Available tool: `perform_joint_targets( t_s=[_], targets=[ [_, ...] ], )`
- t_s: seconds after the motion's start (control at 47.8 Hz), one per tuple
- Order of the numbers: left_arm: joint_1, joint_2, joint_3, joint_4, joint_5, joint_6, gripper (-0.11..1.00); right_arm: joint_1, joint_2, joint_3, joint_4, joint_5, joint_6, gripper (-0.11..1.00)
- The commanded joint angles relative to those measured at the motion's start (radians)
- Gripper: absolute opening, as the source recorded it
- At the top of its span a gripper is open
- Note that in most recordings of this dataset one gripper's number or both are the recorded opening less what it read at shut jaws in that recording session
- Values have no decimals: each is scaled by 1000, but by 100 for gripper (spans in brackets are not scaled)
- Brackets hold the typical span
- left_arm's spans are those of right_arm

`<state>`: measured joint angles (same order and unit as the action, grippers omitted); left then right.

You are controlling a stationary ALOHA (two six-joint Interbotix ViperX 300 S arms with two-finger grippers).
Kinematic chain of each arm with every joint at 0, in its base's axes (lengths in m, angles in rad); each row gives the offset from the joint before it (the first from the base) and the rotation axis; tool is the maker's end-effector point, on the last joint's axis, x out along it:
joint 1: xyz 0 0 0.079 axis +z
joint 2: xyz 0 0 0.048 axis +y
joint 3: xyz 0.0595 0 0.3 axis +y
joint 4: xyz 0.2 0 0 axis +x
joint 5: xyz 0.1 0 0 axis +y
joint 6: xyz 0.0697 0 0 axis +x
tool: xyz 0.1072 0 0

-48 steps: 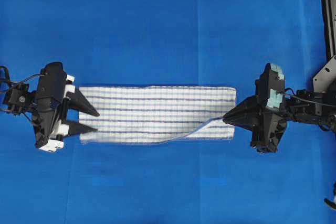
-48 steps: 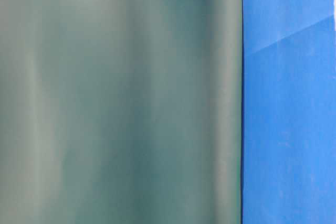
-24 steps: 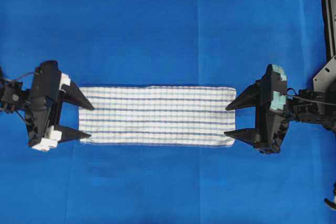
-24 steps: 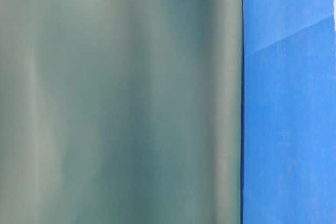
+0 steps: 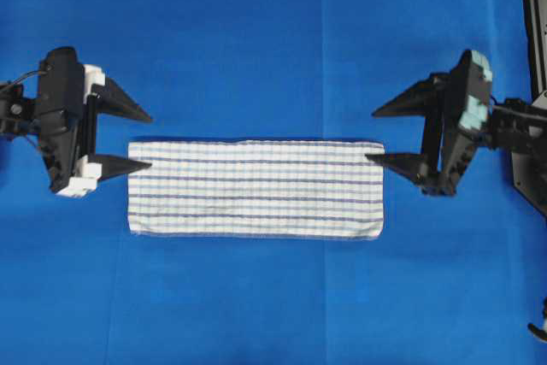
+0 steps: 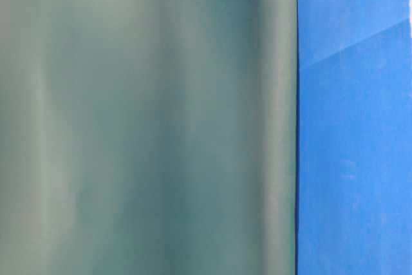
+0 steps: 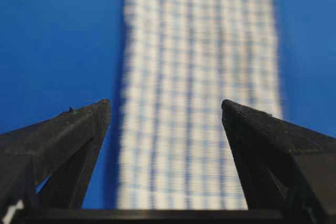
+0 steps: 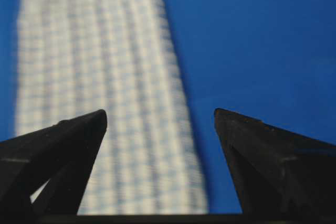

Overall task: Fold the blue towel.
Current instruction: 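Open both grippers and release the folded edge, then grasp the folded towel's left and right ends with both grippers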

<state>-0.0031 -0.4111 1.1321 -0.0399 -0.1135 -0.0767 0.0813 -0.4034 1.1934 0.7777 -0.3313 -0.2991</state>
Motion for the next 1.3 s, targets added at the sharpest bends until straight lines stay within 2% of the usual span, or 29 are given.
perform_joint_targets(
  t_s=[0.0,0.419,0.586,0.67,0.712,0.775,0.879,0.921,1.026,1.131,1.277],
  targets=[
    [37,31,-21,2,-5,9,82,-44,29,-9,2,11,-11,89],
    [60,267,-23,2,-83,17,81,-58,285,-60,2,15,-8,89],
    [66,311,-21,2,-86,14,79,-57,310,-66,2,15,-6,88],
    [67,314,-21,2,-86,12,75,-57,310,-63,2,17,-6,84],
    [67,314,-21,2,-83,12,70,-54,310,-66,2,18,-6,81],
    [67,314,-20,2,-80,8,56,-48,310,-67,2,26,-8,71],
    [67,314,-18,2,-75,2,30,-35,310,-66,2,32,-9,44],
    [67,314,-18,2,-71,0,21,-28,310,-67,2,34,-9,30],
    [67,316,-21,2,-57,0,3,-12,310,-67,2,34,-9,7],
    [67,314,-26,2,-52,0,2,-11,308,-67,2,32,-9,-4],
    [67,311,-29,0,-51,2,2,-12,291,-67,2,23,-9,-5]
  ],
)
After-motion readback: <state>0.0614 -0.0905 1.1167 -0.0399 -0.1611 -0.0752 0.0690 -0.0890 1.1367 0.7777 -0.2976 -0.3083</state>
